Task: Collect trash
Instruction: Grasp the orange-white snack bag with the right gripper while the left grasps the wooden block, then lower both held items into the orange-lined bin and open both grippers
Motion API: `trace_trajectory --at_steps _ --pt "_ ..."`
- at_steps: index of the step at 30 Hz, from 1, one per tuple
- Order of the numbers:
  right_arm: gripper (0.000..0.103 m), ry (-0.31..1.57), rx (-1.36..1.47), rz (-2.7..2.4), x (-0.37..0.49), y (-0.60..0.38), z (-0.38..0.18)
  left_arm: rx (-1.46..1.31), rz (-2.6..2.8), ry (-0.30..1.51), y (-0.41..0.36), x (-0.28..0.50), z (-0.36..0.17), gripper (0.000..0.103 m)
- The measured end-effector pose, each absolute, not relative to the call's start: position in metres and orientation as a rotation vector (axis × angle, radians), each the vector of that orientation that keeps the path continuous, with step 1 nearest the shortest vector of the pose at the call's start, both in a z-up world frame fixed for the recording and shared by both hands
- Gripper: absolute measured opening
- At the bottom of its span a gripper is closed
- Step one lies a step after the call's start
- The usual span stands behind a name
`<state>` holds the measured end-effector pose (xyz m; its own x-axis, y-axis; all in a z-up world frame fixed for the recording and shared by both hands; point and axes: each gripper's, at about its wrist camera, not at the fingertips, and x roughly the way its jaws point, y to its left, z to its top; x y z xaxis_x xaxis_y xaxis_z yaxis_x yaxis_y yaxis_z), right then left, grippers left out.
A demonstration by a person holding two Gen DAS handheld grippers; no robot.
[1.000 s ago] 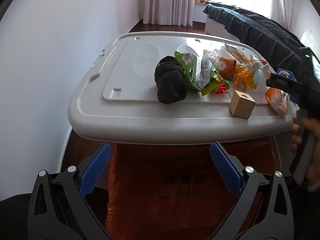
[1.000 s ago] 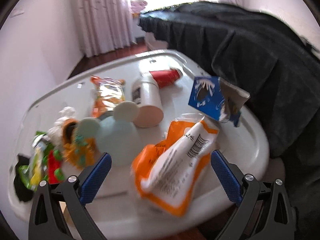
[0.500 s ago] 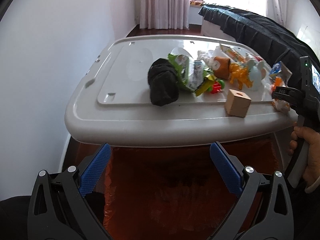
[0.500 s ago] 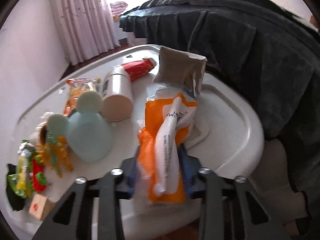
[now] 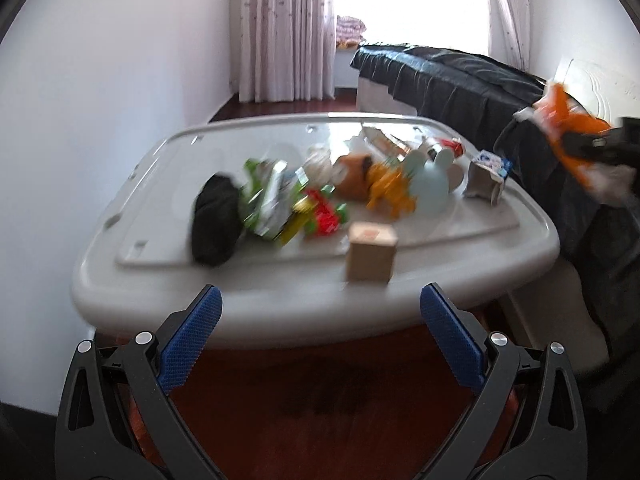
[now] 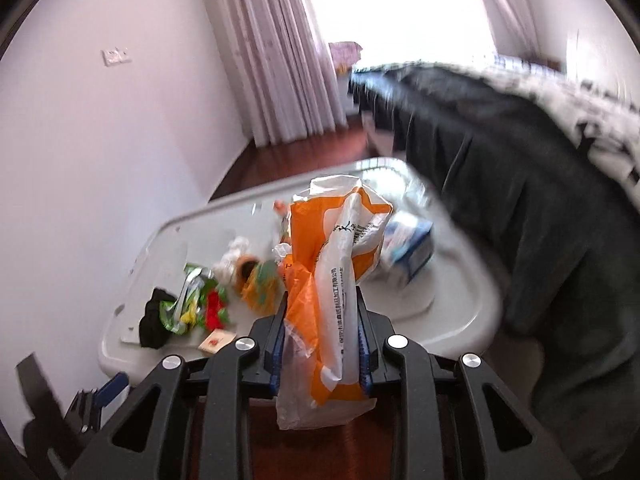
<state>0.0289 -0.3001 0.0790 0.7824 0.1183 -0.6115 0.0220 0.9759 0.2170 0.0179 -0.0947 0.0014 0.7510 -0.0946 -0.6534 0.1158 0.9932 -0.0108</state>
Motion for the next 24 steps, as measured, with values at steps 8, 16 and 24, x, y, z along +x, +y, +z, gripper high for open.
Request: trace_trajectory --at_steps 8,16,24 --pt "0.028 0.692 0.266 0.021 0.037 -0.327 0.054 0.106 -0.056 0.687 -0.141 0.071 -0.032 0.097" --pt "0.028 0.708 0.268 0.023 0.042 -0.325 0.049 0.12 -0.05 0.67 -0.142 0.089 -0.054 0.034" --pt "0.028 0.722 0.256 0.022 0.048 -0.319 0.046 0.055 -0.097 0.687 -0.129 0.082 -0.044 0.034"
